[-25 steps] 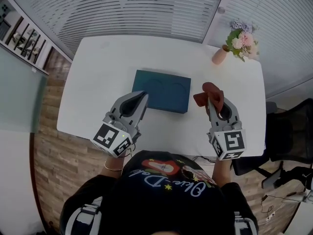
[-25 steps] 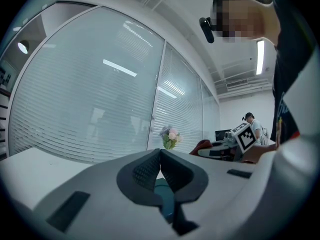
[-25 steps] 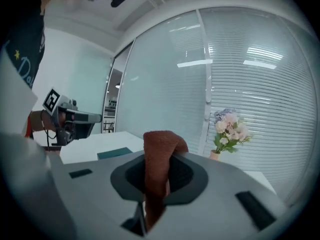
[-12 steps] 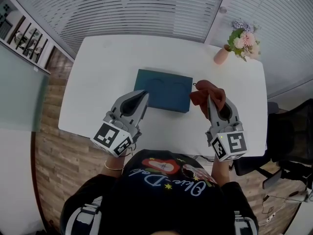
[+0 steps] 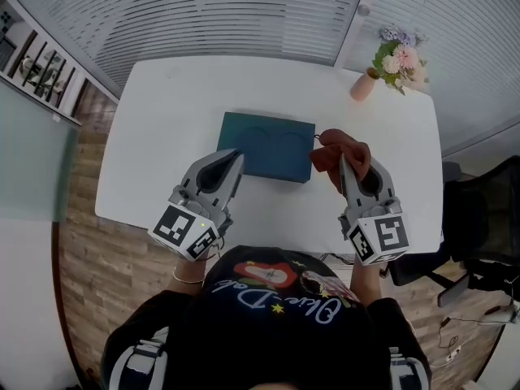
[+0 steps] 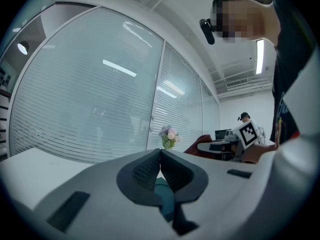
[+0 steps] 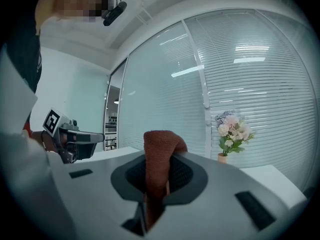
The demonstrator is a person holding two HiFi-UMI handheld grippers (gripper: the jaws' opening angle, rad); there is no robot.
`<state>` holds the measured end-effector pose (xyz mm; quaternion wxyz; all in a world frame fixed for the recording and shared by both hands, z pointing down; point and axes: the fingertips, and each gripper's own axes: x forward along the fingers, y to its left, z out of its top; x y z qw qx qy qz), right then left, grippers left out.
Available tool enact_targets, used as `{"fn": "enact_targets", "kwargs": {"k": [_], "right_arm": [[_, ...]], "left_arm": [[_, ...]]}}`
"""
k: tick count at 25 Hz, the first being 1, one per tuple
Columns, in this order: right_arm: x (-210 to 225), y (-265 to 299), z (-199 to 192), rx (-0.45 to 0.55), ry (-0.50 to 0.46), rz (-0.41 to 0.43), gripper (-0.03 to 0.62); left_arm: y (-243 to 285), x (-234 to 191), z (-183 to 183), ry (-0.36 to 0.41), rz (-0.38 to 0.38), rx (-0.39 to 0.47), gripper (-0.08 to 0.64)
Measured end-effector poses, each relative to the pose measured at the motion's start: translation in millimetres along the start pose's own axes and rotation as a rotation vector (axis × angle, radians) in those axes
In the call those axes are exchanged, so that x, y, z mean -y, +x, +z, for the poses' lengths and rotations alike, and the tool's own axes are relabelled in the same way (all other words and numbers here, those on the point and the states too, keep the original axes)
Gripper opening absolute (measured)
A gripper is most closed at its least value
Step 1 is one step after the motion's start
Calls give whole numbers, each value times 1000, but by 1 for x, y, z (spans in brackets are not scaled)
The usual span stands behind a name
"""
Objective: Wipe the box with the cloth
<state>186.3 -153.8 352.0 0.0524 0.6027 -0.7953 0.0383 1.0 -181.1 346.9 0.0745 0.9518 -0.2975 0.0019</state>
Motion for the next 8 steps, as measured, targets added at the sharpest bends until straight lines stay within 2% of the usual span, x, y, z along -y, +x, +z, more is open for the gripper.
{"fn": "enact_targets", "kwargs": {"k": [8], "right_arm": [[8, -10, 1, 18, -2, -15, 39]], "left_arm": [[8, 10, -1, 2, -23, -3, 5]]}}
